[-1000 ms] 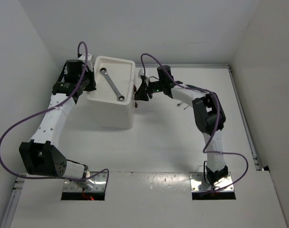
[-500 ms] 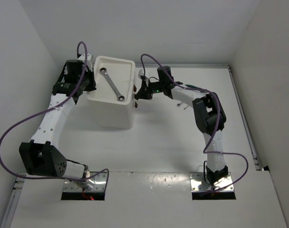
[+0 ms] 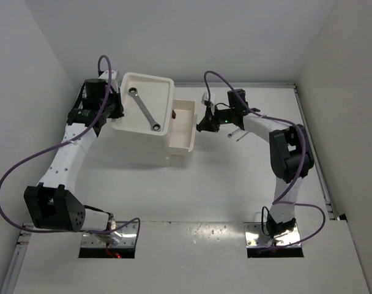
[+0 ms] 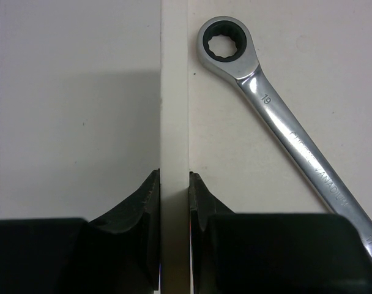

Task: Sort the tools into containers

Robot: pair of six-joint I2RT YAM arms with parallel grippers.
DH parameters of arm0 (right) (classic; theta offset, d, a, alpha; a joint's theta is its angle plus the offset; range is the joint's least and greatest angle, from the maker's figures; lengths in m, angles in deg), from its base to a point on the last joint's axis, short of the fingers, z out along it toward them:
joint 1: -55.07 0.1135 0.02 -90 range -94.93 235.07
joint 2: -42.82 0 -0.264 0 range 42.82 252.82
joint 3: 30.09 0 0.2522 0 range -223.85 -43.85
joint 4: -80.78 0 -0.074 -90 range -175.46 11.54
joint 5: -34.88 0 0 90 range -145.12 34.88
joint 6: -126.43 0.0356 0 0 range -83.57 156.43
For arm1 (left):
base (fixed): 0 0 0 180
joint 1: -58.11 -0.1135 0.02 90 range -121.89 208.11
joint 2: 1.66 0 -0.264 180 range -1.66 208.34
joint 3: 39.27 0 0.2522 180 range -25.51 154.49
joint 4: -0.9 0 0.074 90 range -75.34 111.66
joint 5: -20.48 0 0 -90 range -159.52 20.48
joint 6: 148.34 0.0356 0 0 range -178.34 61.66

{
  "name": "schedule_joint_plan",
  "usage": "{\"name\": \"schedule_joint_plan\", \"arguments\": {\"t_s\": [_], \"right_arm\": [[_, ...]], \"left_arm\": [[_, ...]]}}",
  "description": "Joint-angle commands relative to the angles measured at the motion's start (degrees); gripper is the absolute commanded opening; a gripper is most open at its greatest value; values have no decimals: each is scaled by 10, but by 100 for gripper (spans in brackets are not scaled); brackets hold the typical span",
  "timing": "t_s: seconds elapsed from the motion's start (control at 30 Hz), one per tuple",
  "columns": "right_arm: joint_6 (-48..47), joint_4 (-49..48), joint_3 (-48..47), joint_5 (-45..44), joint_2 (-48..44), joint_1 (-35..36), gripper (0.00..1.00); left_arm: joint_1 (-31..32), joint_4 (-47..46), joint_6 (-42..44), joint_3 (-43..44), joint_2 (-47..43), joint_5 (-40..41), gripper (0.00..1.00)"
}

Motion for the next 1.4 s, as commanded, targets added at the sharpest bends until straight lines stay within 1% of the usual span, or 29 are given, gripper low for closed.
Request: {"name": "schedule_joint_plan", "arguments": {"t_s": [0.0,0.13,0.27,0.4,0.5,0.53,0.57,0.6,0.63,0.7,0.73,0.83,0.93,0.97,1.0,1.07,1.1,1.17,1.2,1.23,1.27,1.3,1.33,1.37], "right_arm": [[-36,13,16,25,-39,-15,0],[-36,19,22,25,-39,-33,0],[-36,35,-2,30,-24,-51,0],[-36,30,-14,30,-18,-62,0],[-47,49,-27,30,-12,-69,0],[-53,56,-27,30,-12,-74,1],[-61,66,-27,35,-12,-74,6],[-67,72,-27,35,-12,-74,29],[-73,78,-22,35,-12,-74,35],[-73,78,-15,35,-18,-74,45],[-73,71,-7,35,-33,-74,55],[-68,48,9,41,-56,-74,61],[-21,18,16,46,-97,-91,63],[15,8,21,46,-105,-97,63],[33,-9,21,46,-111,-103,63],[68,-16,21,46,-125,-126,63],[100,-22,26,46,-139,-133,63],[136,-27,40,13,-160,-145,63],[160,-6,40,-27,-170,-151,63],[170,10,40,-48,-187,-152,63],[181,26,40,-74,-195,-157,63],[199,45,40,-129,-203,-157,61],[199,82,40,-147,-209,-162,61],[207,94,40,-161,-226,-162,60]], "left_arm": [[-5,39,-34,-11,-23,-8,0],[-5,34,-40,-11,-23,-8,0],[-5,34,-40,-16,-23,-8,0],[-5,34,-40,-16,-28,-8,0],[-5,34,-40,-22,-28,-8,0],[-5,34,-40,-22,-28,-8,0],[-5,34,-40,-22,-28,-8,0],[-5,29,-40,-22,-28,-8,0],[-5,29,-40,-22,-28,-14,0],[-5,29,-40,-22,-28,-14,0],[-5,29,-40,-22,-28,-14,0],[-5,29,-34,-16,-23,-19,0],[-5,29,-29,-4,-23,-31,1],[-5,29,-29,-4,-23,-36,3],[-5,29,-24,4,-18,-36,11],[-5,29,-18,12,-18,-46,23],[-5,29,-18,20,-18,-51,37],[-5,29,-12,39,-18,-51,49],[-5,29,-12,48,-18,-51,55],[-5,29,-5,68,-23,-51,69],[-5,23,-5,78,-23,-51,76],[-5,23,1,92,-23,-51,83],[-5,17,1,119,-23,-42,92],[-5,17,1,135,-28,-34,93]]}}
